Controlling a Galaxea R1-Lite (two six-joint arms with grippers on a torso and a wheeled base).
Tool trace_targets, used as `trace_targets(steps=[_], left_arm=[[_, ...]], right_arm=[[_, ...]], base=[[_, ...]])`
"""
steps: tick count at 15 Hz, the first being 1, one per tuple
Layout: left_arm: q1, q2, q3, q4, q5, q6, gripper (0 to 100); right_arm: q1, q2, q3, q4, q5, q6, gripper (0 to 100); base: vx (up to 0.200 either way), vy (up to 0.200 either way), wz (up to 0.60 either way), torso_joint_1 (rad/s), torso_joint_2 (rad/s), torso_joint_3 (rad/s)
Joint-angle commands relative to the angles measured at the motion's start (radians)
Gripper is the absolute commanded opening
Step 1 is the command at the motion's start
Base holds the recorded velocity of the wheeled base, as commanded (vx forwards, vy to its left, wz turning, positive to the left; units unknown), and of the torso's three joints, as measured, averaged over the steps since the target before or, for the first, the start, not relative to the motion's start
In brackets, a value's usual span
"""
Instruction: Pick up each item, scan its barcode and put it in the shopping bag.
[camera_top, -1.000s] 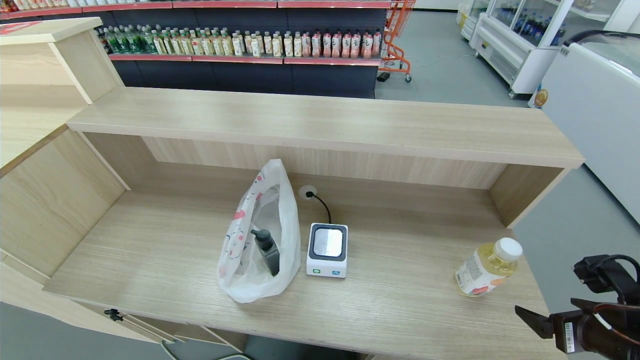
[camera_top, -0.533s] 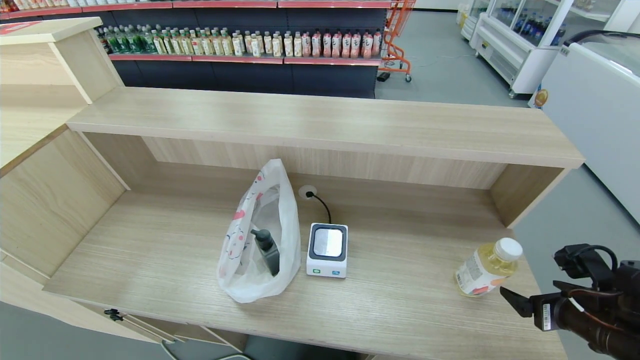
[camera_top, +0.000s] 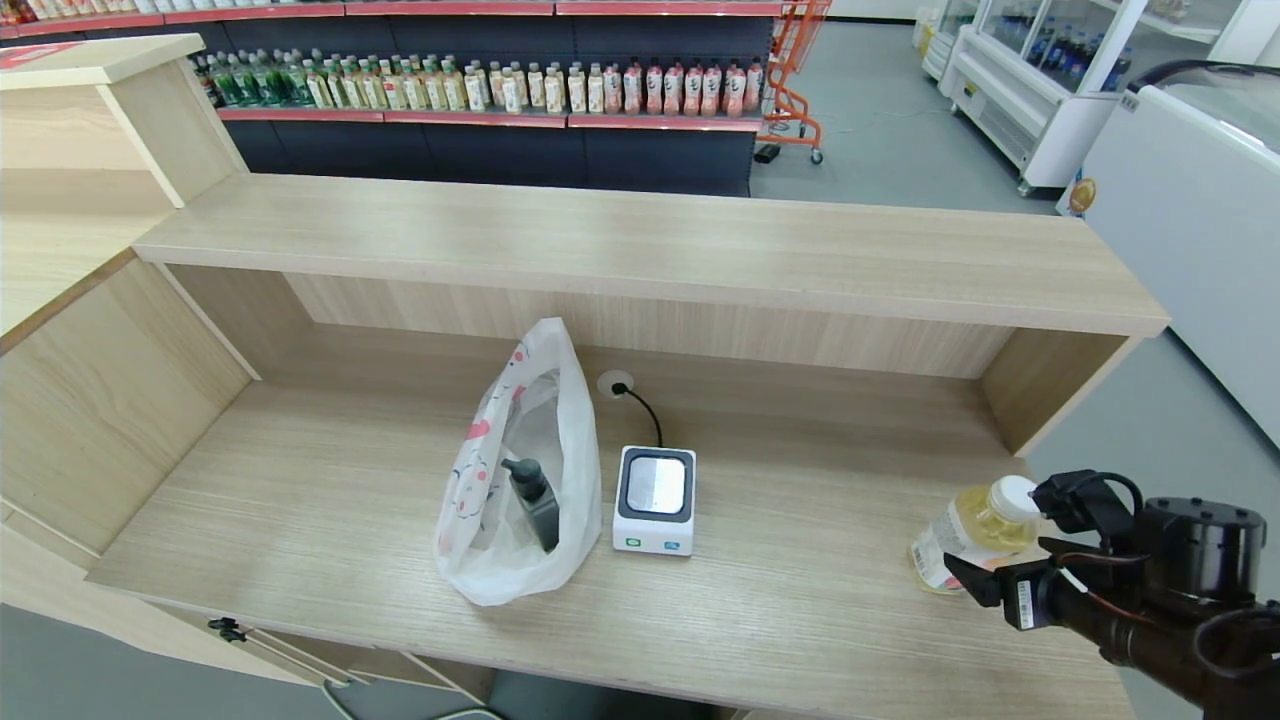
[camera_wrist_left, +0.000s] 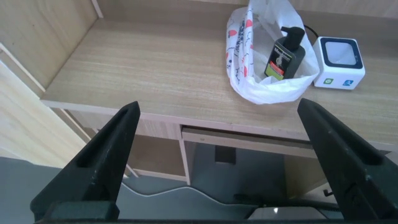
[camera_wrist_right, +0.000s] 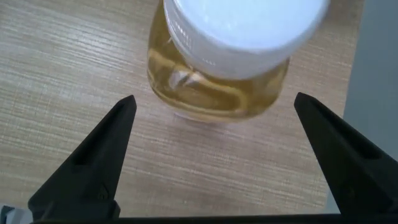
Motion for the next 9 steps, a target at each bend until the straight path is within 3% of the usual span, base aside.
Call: trace_targets(steps=[1, 9], left_arm=[[-0.001, 0.000, 0.000, 0.000, 0.000, 0.000, 100], [0.000, 0.000, 0.000, 0.000, 0.000, 0.000, 100]], right_arm=[[0.025, 0.055, -0.038, -0.004, 0.000, 0.002, 100], [0.096, 0.167, -0.080, -0.107, 0.001, 0.019, 100]], base=[[0.000, 0.000, 0.00, 0.000, 0.00, 0.000], [0.000, 0.000, 0.00, 0.000, 0.00, 0.000]])
